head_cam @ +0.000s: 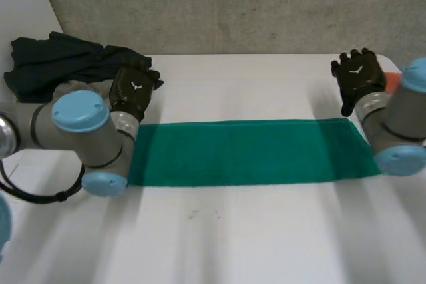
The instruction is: Fold the laundry.
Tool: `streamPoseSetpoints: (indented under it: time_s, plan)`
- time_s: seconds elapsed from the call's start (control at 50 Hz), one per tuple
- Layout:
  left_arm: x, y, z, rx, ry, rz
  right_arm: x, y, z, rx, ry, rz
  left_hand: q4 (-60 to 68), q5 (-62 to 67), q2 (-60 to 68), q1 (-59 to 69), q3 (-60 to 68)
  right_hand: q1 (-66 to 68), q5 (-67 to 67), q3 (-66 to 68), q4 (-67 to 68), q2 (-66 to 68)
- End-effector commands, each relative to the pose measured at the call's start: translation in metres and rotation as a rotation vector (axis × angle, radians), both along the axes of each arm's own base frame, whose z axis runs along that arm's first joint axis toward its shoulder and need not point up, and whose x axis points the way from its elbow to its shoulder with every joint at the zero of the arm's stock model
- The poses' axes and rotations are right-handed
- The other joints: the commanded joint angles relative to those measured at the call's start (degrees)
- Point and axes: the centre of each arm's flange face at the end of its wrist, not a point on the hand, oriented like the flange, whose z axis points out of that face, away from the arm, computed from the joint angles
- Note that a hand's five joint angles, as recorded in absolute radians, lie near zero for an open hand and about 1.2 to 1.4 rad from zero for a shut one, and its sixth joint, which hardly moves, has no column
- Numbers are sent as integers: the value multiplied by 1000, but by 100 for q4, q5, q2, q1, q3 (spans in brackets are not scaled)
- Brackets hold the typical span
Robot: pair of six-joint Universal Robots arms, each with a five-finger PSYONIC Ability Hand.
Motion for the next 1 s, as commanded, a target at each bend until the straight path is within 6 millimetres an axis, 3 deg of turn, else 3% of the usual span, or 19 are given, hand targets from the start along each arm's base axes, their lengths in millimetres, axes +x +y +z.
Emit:
streamPoseSetpoints:
  time_s: [0.02,0.16,0.34,0.4,0.44,0.46,0.64,0.8,0.84,0.88,0.92,0.94,1.0]
  plan:
    - [19,46,5,82,7,-9,-46,54,23,264,-182,92,-164,-279,-180,-101,-213,-161,-397,-238,-373,-274]
    - [28,68,6,138,76,-14,-77,74,-5,469,-202,38,-164,-279,-180,-101,-213,283,47,206,71,170]
    - [30,71,5,144,80,-12,-86,74,-32,492,-144,22,-164,-279,-180,-101,-213,1191,955,1114,979,1078]
    - [30,71,7,141,81,-13,-90,68,-44,489,-120,18,-164,-279,-180,-101,-213,2451,2215,2374,2239,2338]
    - [29,72,7,141,81,-14,-91,64,-53,493,-102,20,-164,-279,-180,-101,-213,4948,4712,4871,4736,4835]
    - [30,72,7,141,81,-14,-92,62,-55,493,-96,18,-164,-279,-180,-101,-213,6820,6584,6743,6608,6707]
    - [31,77,20,117,95,-16,-132,43,-35,380,-42,-127,-164,-279,-180,-101,-213,6839,6603,6762,6627,6726]
    - [32,84,28,102,102,-25,-169,31,-14,264,206,-213,-164,-279,-180,-101,-213,6839,6603,6762,6627,6726]
    - [32,85,29,102,103,-25,-165,32,-13,254,235,-198,-164,-279,-180,-101,-213,6839,6603,6762,6627,6726]
    - [33,86,29,104,103,-23,-146,35,-9,228,237,-146,-164,-279,-180,-101,-213,6839,6603,6762,6627,6726]
    - [35,87,32,98,105,-20,-115,40,0,188,226,-72,-164,-279,-180,-101,-213,6839,6603,6762,6627,6726]
    - [35,87,33,94,109,-19,-82,49,10,140,200,10,-164,-279,-180,-101,-213,6839,6603,6762,6627,6726]
    - [37,86,40,80,125,-12,-36,65,20,79,145,134,-164,-279,-180,-101,-213,6839,6603,6762,6627,6726]
